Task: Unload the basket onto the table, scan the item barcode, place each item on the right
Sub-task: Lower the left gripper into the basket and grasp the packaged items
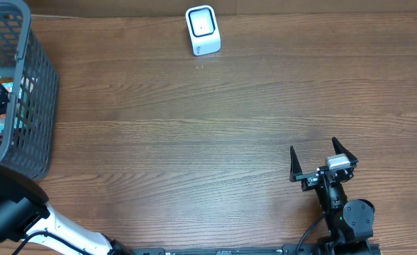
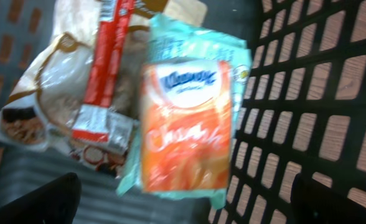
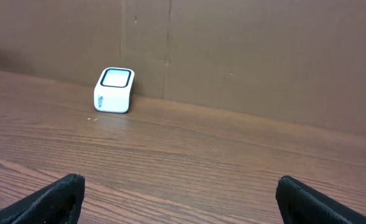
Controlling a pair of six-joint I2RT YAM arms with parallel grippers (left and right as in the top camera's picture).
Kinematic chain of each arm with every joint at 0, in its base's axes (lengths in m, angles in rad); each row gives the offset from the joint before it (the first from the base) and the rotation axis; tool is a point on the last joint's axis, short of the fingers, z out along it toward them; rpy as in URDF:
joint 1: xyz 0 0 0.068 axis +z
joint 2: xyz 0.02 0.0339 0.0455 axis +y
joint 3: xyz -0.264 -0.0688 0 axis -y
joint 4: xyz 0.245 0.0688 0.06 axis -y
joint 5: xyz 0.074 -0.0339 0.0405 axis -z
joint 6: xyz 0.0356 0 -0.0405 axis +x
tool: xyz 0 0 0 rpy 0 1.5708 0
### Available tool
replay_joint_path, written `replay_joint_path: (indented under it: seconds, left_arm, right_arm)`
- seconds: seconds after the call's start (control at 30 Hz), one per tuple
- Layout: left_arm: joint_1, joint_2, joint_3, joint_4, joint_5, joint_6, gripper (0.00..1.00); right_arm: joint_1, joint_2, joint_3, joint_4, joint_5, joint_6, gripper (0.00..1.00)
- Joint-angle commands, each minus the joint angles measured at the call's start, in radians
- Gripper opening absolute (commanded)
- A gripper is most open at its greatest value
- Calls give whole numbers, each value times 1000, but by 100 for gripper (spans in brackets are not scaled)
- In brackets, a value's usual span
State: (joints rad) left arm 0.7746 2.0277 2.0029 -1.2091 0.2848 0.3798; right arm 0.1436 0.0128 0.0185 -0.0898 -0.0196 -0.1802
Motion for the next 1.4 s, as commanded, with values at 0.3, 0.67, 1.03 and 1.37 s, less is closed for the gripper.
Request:
replay_joint_path:
  seconds: [0.3, 0.67, 1.03, 1.37]
  left_arm:
    - [-64, 56, 14, 39, -93, 45, 100]
    - [-71, 156, 14, 43, -85, 59, 100]
    - [-71, 237, 14, 48, -85, 58, 100]
    - [-71, 246, 14, 49, -85, 58, 78]
  right_arm:
    - [-6, -10, -11, 6, 0, 0, 100]
    - [-6, -10, -11, 6, 0, 0, 100]
    - [-6, -10, -11, 6, 0, 0, 100]
    - [-6, -10, -11, 6, -1, 0, 100]
